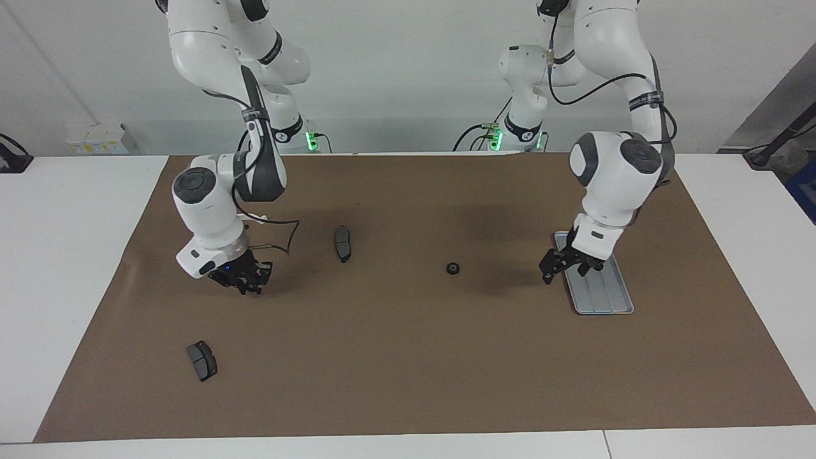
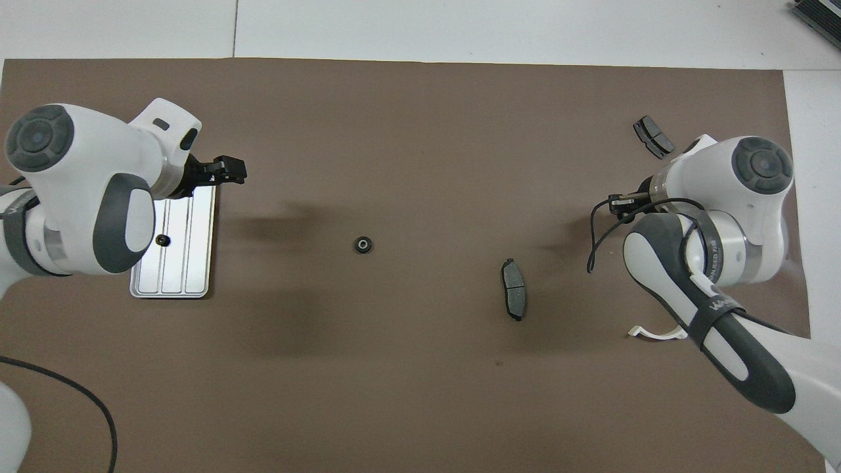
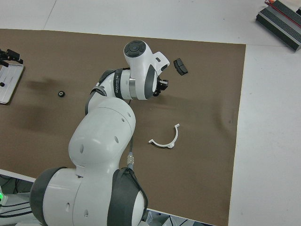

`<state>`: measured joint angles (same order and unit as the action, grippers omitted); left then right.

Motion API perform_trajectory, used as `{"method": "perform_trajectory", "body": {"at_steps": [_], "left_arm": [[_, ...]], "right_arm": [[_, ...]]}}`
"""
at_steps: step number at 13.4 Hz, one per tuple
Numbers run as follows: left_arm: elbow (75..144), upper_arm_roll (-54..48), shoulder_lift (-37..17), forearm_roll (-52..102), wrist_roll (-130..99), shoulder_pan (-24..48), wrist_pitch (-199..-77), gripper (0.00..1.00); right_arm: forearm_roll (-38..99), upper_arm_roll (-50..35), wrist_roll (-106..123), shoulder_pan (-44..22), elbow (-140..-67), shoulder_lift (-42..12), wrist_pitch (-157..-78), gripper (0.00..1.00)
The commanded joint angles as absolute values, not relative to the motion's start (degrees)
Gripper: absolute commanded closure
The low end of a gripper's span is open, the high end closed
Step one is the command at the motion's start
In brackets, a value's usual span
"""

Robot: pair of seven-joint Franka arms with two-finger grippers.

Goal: Place bearing gear from tray to pile

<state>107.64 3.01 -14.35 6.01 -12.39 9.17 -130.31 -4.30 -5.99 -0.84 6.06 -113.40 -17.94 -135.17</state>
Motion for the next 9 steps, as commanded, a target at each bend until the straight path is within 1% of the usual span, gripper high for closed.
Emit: {"method": "perform_trajectory", "body": {"at_steps": [1,2,3,4,5,6,7,9], "left_arm": [[109.94,2.29,-13.1,6.24,-7.66,4.68,-129.64,0.03],[111.87,2.29,-12.57,6.24,-6.25,3.61,-130.25,0.08],[114.23,2.37,-12.05,6.24,-4.24,2.82,-131.56,0.1],[116.61,2.29,-11.95,6.24,-2.91,2.12,-134.01,0.11],[119.07,2.29,-12.04,6.24,-2.38,1.5,-136.47,0.14],[120.92,2.29,-12.13,6.24,-1.59,1.15,-137.89,0.17],[121.98,2.37,-12.3,6.24,-0.8,0.97,-138.51,0.21],[122.52,2.37,-12.39,6.24,-0.44,0.27,-138.52,0.25]], "right_arm": [[-2.46,-7.03,3.24,9.75,-117.24,-15.91,-136.23,1.0],[-2.46,-6.94,3.69,10.54,-117.33,-15.91,-136.06,1.0],[-2.46,-6.94,3.69,11.33,-117.6,-15.91,-136.05,1.0],[-2.46,-6.94,3.78,11.51,-117.51,-15.91,-135.62,0.76],[-2.46,-6.94,3.78,11.51,-117.16,-16.0,-135.35,0.32],[-2.46,-6.94,3.78,11.43,-116.9,-15.91,-135.26,0.21],[-2.46,-7.12,3.52,11.34,-116.63,-15.47,-135.18,0.2],[-2.46,-7.38,2.73,9.68,-115.23,-14.68,-133.52,0.19]]}}
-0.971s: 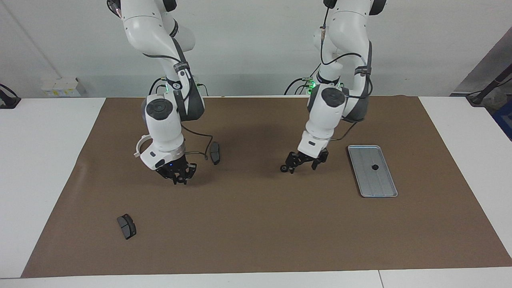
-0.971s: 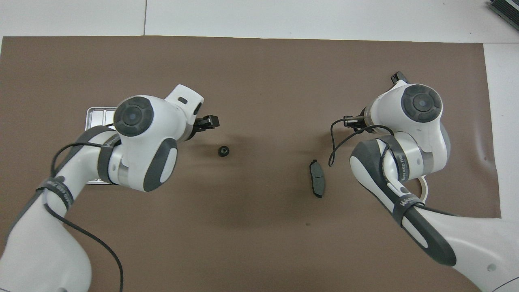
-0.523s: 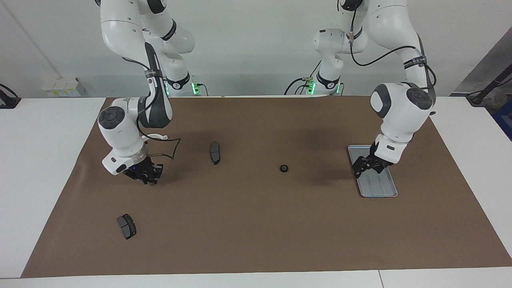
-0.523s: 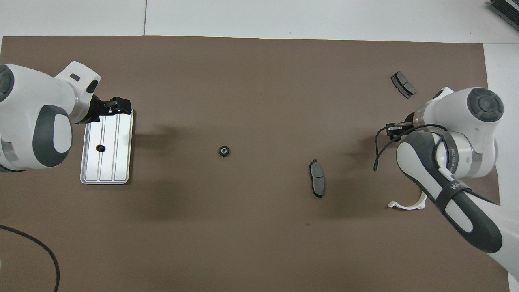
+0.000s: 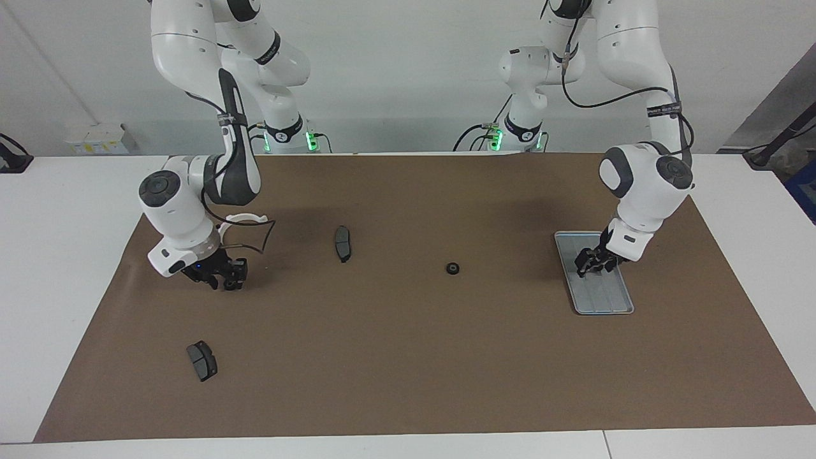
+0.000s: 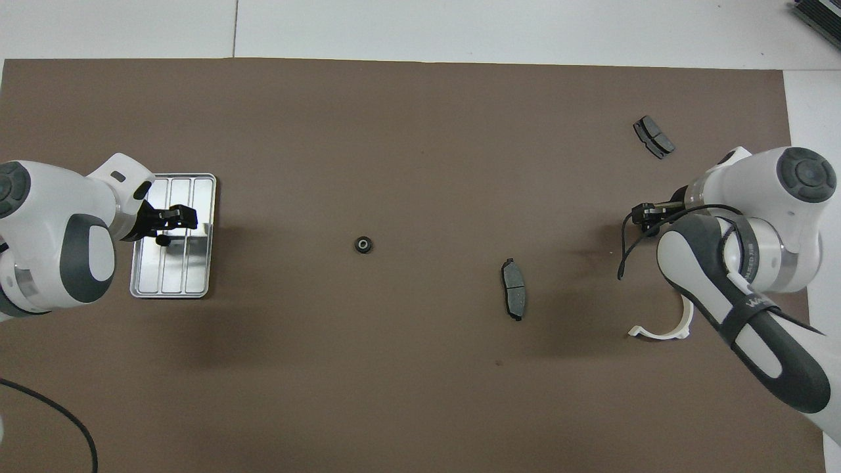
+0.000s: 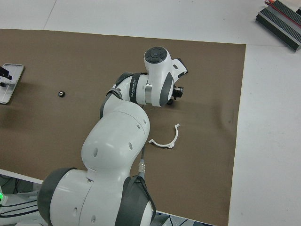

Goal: Place bearing gear from tray to pile

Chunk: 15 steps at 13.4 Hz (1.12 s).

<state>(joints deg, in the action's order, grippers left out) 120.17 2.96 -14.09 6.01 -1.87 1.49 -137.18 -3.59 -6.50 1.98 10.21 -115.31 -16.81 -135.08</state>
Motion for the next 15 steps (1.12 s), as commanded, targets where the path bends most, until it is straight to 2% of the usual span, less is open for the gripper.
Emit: {"method": "perform_trajectory", "body": {"at_steps": [1,4,9,12,15], "left_arm": [[122.69,2.37,-12.39,6.24,-0.44,0.26,-138.43,0.27],[123.31,2.46,-12.3,6.24,-0.26,-0.35,-138.52,0.34],[123.84,2.55,-12.22,6.24,2.2,-1.58,-138.52,0.35],[123.93,2.46,-12.22,6.24,2.29,-1.5,-138.52,0.37],[124.01,2.46,-12.3,6.24,2.29,-1.49,-138.52,0.45]], "right_arm": [[-2.46,-7.73,0.98,8.28,-114.18,-14.68,-132.46,0.18],[-2.37,-8.17,-8.66,1.26,-112.33,-15.03,-132.54,0.14],[-2.37,-8.09,-29.49,-13.07,-104.7,-18.53,-132.28,0.03],[-3.43,-8.0,-38.38,-20.28,-95.4,-25.02,-130.88,0.01],[-6.23,-7.91,-45.68,-26.18,-86.69,-32.23,-128.24,0.01]]}}
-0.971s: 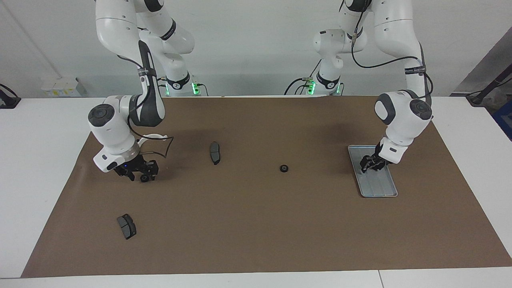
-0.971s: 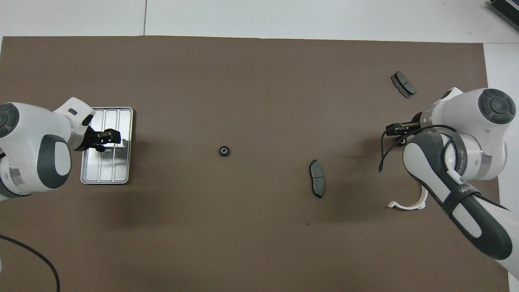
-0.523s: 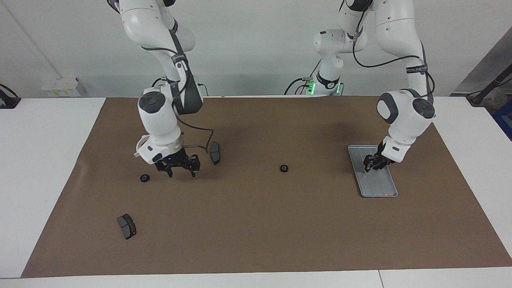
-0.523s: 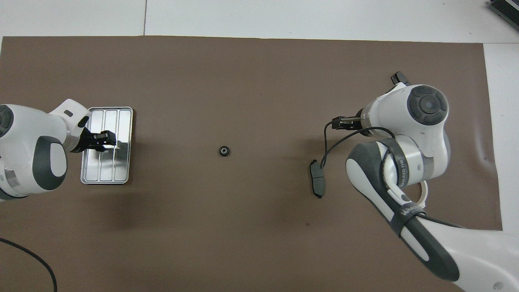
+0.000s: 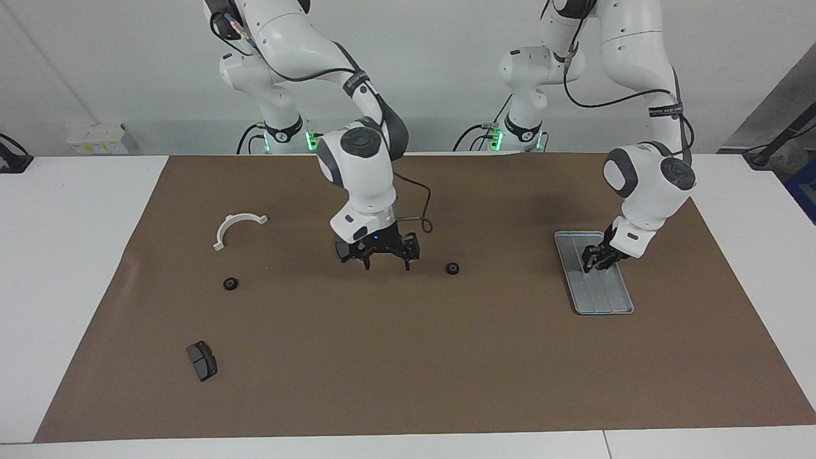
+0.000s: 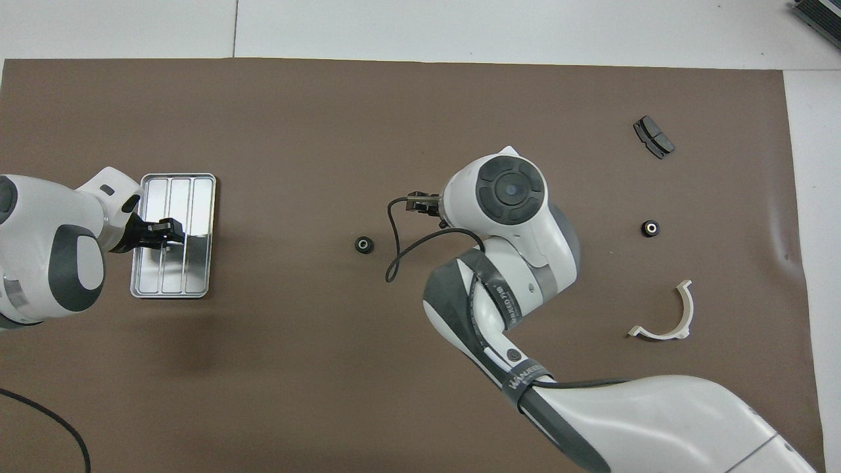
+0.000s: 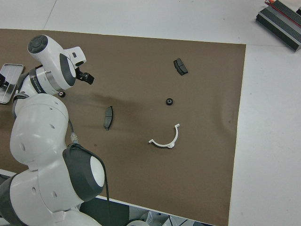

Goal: Place bearing gear from tray to pile

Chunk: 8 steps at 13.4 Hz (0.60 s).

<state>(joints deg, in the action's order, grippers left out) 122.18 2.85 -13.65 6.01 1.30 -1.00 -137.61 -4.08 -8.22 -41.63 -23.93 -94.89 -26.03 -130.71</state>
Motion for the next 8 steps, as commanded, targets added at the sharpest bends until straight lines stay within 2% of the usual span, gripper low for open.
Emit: {"method": "perform_trajectory", "body": {"at_steps": [1,3,6,8], "left_arm": [[124.01,2.46,-12.3,6.24,2.29,-1.49,-138.52,0.5],[123.49,2.46,-12.48,6.24,2.29,-1.32,-138.43,0.62],[121.03,2.46,-12.92,6.24,2.2,-1.06,-137.64,0.81],[120.15,2.46,-13.09,6.24,2.2,-0.97,-137.02,0.94]], "right_arm": [[-7.46,-7.91,-47.36,-27.24,-84.83,-34.08,-127.62,0.01],[-8.26,-7.91,-49.03,-30.31,-80.09,-38.74,-127.61,0.02],[-8.26,-8.0,-49.57,-31.81,-80.07,-38.67,-128.84,0.04],[-8.35,-8.0,-49.66,-32.43,-80.68,-38.76,-129.37,0.1]]}}
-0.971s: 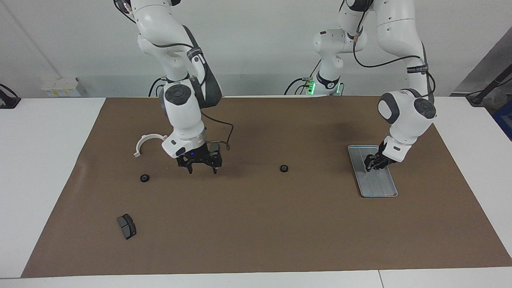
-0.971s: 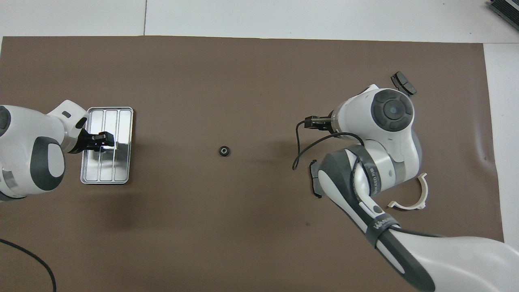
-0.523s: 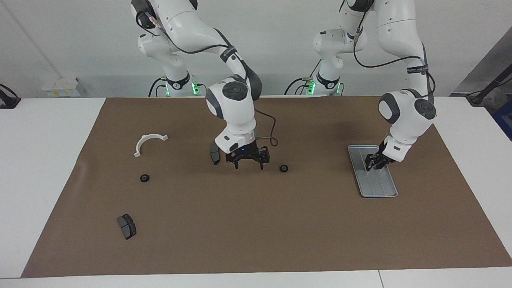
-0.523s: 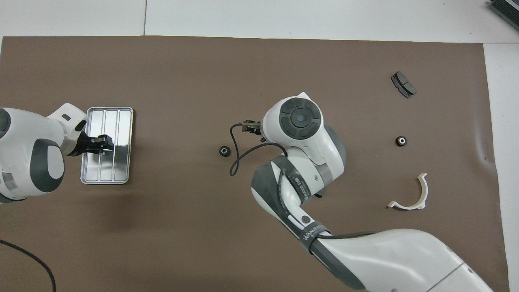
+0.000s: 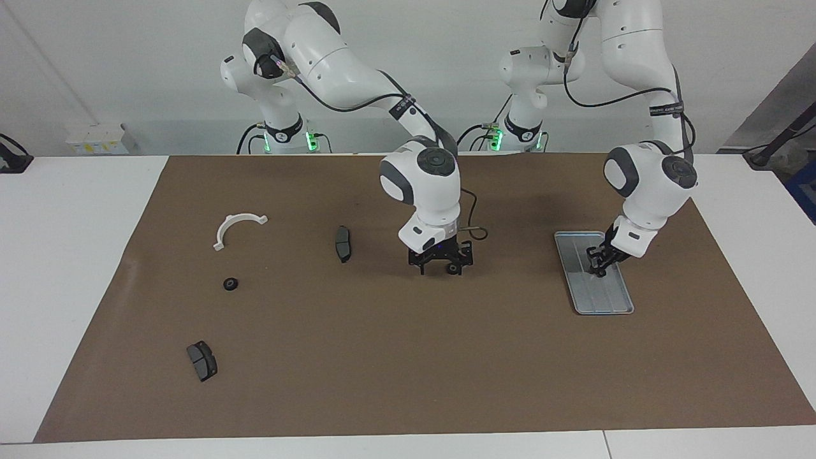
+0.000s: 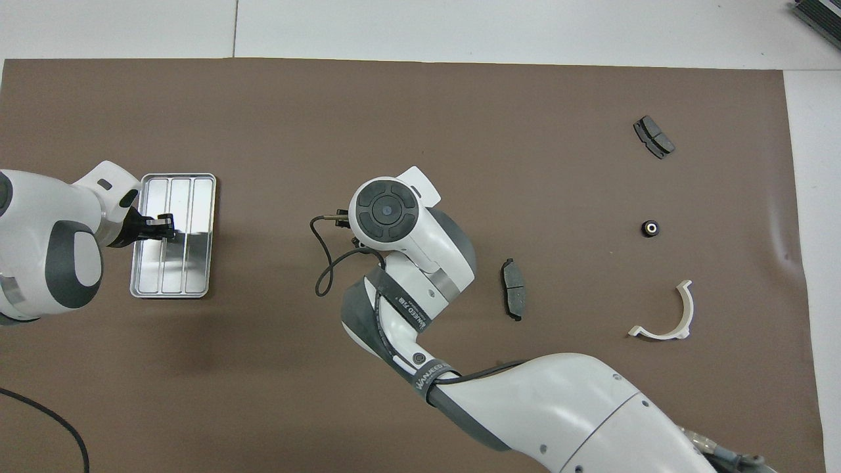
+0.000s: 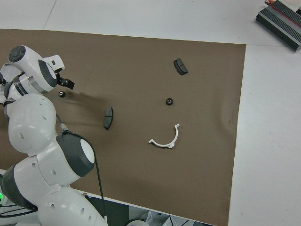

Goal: Place bearing gear from tray to pile

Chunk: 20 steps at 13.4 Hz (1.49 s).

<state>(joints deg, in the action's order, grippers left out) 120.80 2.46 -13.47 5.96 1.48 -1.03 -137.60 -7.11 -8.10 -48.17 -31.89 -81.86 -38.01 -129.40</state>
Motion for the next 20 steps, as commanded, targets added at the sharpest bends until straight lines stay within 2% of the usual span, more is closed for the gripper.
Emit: {"method": "perform_trajectory", "body": {"at_steps": [1,6,7,11,12,15,16,20], "left_arm": [[119.89,2.46,-13.36,6.24,2.2,-0.88,-137.02,0.98],[118.05,2.29,-13.36,6.24,2.02,-0.36,-136.41,1.0],[116.65,2.2,-13.36,6.24,1.24,0.78,-134.93,1.0],[115.75,2.37,-13.36,6.24,-12.27,9.73,-135.0,1.0],[115.75,2.37,-13.27,6.24,-14.83,11.58,-135.0,1.0],[115.84,2.37,-13.27,6.33,-20.2,15.37,-135.17,1.0],[115.84,2.37,-13.27,6.24,-20.74,15.82,-135.26,1.0],[115.84,2.29,-13.18,6.33,-21.09,16.87,-135.18,1.0]], "right_arm": [[-8.35,-8.0,-49.57,-32.78,-81.64,-38.67,-130.25,0.13],[-9.14,-8.0,-49.75,-34.98,-83.67,-38.76,-132.0,0.25],[-9.14,-8.0,-50.01,-35.15,-84.98,-38.76,-133.32,0.3],[-9.84,-7.91,-50.54,-35.42,-85.34,-39.11,-134.64,0.36],[-9.84,-7.91,-50.8,-35.42,-85.34,-39.11,-134.65,0.41],[-10.72,-7.82,-50.89,-35.33,-85.25,-39.29,-135.17,0.72],[-11.16,-7.82,-50.89,-34.9,-85.25,-39.37,-135.78,0.77],[-11.34,-7.74,-50.98,-34.8,-86.04,-39.38,-137.46,0.77]]}}
